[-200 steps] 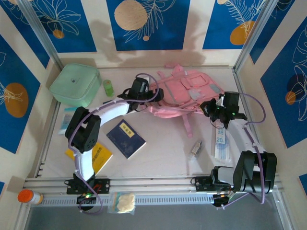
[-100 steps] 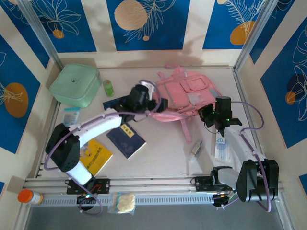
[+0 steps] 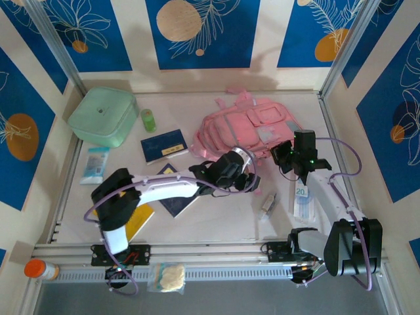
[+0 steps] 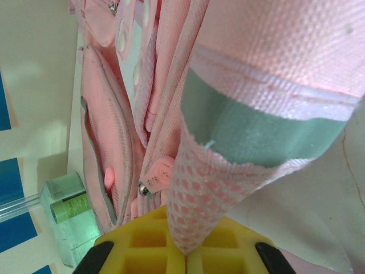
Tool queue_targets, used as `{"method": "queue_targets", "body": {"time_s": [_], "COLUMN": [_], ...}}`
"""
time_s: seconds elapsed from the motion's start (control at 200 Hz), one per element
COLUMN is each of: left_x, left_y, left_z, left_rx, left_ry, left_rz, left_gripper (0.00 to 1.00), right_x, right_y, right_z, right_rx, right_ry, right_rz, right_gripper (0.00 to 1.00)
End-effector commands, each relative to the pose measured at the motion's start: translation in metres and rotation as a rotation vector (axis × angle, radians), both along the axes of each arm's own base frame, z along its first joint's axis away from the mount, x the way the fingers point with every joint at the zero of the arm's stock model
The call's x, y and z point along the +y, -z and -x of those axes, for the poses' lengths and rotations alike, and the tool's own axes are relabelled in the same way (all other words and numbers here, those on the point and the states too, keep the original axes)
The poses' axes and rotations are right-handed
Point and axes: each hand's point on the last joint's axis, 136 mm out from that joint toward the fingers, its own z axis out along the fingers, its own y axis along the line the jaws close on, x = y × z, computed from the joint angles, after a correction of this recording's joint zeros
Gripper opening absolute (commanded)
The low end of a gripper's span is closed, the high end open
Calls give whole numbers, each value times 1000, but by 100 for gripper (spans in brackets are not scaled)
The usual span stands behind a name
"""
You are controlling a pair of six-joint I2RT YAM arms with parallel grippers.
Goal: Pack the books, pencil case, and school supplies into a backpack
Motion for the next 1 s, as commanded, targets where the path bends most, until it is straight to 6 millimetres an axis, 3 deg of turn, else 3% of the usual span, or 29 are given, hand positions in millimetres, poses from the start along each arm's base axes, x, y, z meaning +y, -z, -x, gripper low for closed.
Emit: {"method": "queue_targets", "body": {"time_s": [0.0, 0.13, 0.345, 0.575, 0.72, 0.865, 0.995], "left_x": [-23, -32, -25, -33, -41, -25, -29], "left_y": [-10, 1, 16, 31, 33, 32, 27], "left_z": [-11, -23, -46, -50, -52, -72, -83], "left_rx": [1, 15, 29, 77, 83, 44, 23], "left_ry": [-28, -67, -193, -212, -205, -322, -337], "left_rz": [49, 10, -74, -84, -62, -111, -66], "left_gripper": [63, 62, 59, 52, 49, 50, 49], "right_x": [8, 12, 13, 13, 14, 14, 14], "right_y": [-25, -23, -20, -25, -26, -26, -24], "right_z": [-12, -12, -13, -16, -16, -16, -14], "right_rx": [-58, -39, -12, -11, 4, 0, 1], "right_ry": [-10, -16, -23, -29, -38, -39, -41], "right_rz": [-47, -74, -98, -104, -104, -106, -107], "right_gripper": [0, 0, 0, 0, 0, 0, 0]}}
